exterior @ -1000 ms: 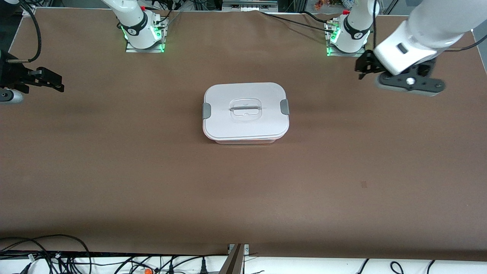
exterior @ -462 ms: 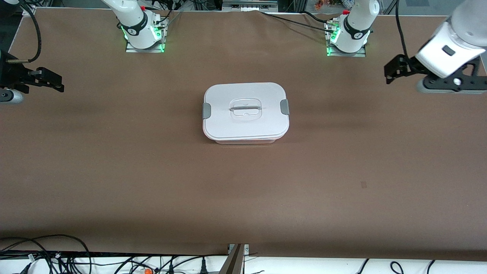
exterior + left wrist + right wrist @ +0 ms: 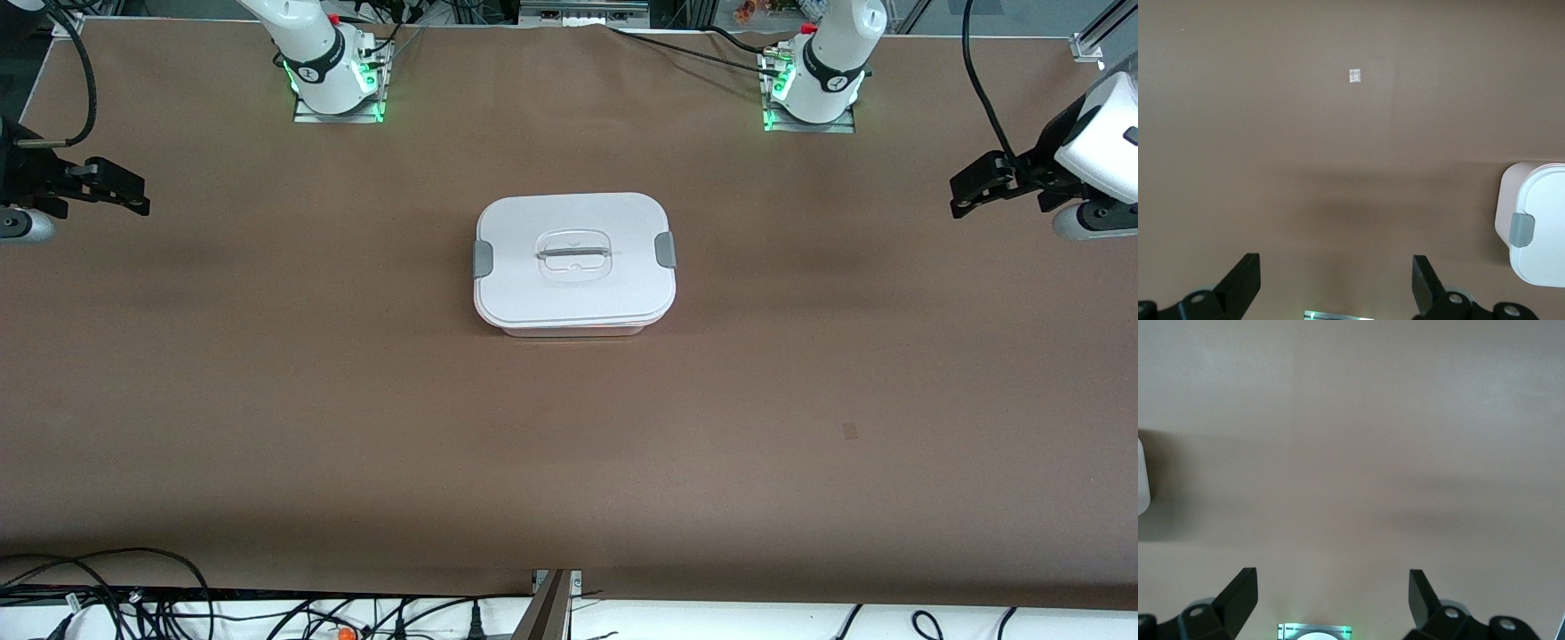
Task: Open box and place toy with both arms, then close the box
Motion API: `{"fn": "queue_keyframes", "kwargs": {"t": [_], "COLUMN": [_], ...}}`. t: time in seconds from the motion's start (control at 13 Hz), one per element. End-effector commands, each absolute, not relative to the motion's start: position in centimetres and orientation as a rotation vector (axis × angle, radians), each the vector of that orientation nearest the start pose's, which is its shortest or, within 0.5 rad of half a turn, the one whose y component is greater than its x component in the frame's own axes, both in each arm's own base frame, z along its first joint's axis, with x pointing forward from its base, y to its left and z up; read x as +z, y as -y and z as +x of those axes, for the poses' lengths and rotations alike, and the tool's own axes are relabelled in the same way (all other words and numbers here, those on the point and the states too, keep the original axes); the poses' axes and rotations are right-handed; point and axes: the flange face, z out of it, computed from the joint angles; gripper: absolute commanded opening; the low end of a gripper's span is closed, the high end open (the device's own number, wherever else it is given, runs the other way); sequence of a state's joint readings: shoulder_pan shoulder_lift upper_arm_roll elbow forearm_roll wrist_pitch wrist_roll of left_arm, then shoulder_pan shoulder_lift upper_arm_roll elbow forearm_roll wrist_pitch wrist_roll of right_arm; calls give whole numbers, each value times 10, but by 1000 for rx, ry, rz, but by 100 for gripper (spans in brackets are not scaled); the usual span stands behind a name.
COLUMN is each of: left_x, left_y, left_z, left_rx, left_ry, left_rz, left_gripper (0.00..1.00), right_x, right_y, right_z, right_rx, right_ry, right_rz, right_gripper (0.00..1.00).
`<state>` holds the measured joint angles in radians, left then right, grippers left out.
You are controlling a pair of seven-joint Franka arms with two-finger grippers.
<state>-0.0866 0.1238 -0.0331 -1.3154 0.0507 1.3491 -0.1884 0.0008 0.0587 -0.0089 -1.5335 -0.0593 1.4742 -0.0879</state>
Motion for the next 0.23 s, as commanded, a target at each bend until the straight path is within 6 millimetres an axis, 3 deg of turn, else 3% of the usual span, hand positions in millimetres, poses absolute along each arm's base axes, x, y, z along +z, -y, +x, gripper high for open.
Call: {"fn": "queue_keyframes", "kwargs": {"t": [0.0, 0.15], "left_x": [659, 660], "left_y": [64, 61], "left_z": [558, 558], "left_rx": [110, 106], "left_ry": [113, 123], "left_rz": [-3105, -3106], "left_gripper": [100, 100], "right_x": [605, 606], "right_y": [13, 13], "right_z": [563, 563], "right_rx": [186, 184], "right_ry": [128, 128], "right_rz": [-3189, -3188], "right_gripper": [100, 100]}}
